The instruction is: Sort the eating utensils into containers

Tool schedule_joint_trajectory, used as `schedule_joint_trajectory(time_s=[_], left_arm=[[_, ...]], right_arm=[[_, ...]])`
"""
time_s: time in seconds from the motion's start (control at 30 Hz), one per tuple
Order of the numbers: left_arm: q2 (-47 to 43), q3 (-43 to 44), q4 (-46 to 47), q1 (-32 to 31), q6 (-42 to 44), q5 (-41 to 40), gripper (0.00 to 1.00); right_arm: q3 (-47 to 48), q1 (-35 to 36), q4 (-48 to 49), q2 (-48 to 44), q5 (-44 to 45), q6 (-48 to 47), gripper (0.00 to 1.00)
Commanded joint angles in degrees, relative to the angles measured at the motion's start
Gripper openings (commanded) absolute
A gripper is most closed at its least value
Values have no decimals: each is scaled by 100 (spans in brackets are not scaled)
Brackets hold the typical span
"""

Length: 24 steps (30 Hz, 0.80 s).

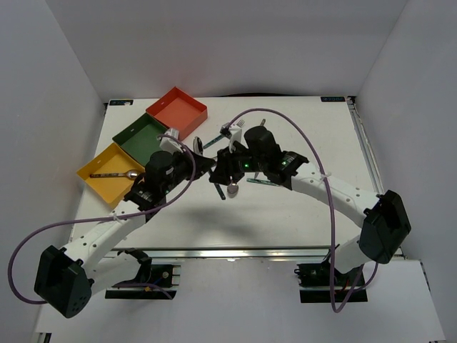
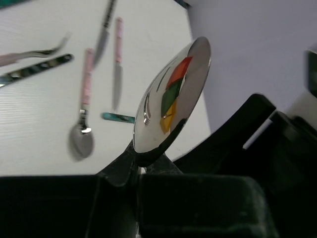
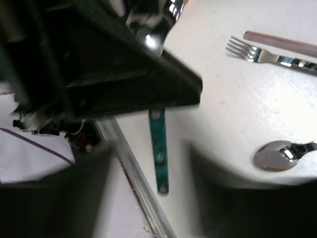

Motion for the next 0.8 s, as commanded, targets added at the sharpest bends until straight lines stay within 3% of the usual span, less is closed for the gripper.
schedule_joint_trajectory(time_s=[0.0, 0.13, 0.27, 0.33, 0.57, 0.77], left_arm=[[-140, 166, -839, 162, 196, -1181, 0], [-184, 728, -2067, 618, 231, -1893, 0], [-316, 1178, -3004, 2117, 292, -2377, 0], [-273, 1379, -3354, 2577, 397, -2737, 0], [781, 2108, -3707, 4449, 671, -3002, 0], [1643, 2505, -3611, 5084, 724, -2774, 0]], right_arm=[[-159, -39, 520, -333, 33, 224, 86], [-344, -188, 382, -439, 358, 312, 89], [-712, -592, 55, -860, 798, 294, 89], [-1019, -759, 99, -1027, 799, 364, 89], [-1442, -1006, -164, -1554, 939, 137, 89], [-1697, -1094, -252, -1749, 974, -109, 89]])
